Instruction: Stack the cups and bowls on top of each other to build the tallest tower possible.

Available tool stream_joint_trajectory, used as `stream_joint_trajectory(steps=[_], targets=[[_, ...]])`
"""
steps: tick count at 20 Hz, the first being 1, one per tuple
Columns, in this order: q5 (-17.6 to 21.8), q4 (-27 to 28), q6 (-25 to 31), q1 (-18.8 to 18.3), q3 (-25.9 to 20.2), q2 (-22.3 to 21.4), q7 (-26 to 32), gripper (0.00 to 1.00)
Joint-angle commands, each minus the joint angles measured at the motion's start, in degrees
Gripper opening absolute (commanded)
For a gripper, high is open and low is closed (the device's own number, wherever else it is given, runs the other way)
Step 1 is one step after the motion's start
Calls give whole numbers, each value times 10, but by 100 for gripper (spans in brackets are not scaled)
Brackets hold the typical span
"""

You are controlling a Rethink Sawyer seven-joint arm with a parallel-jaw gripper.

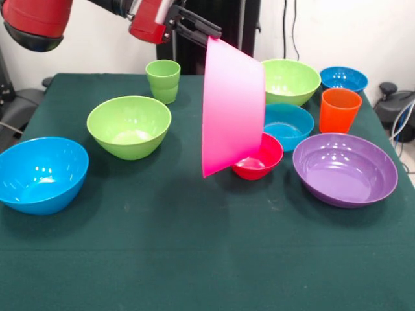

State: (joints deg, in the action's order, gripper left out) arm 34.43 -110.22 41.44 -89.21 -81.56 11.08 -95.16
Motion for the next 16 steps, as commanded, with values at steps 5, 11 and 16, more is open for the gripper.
stream_joint_trajectory(steps=[5, 11, 16], targets=[[6, 15, 42, 12, 61, 65, 202, 0], [3, 29, 52, 18, 63, 97, 230, 0], [1, 32, 51, 26, 55, 116, 235, 0]])
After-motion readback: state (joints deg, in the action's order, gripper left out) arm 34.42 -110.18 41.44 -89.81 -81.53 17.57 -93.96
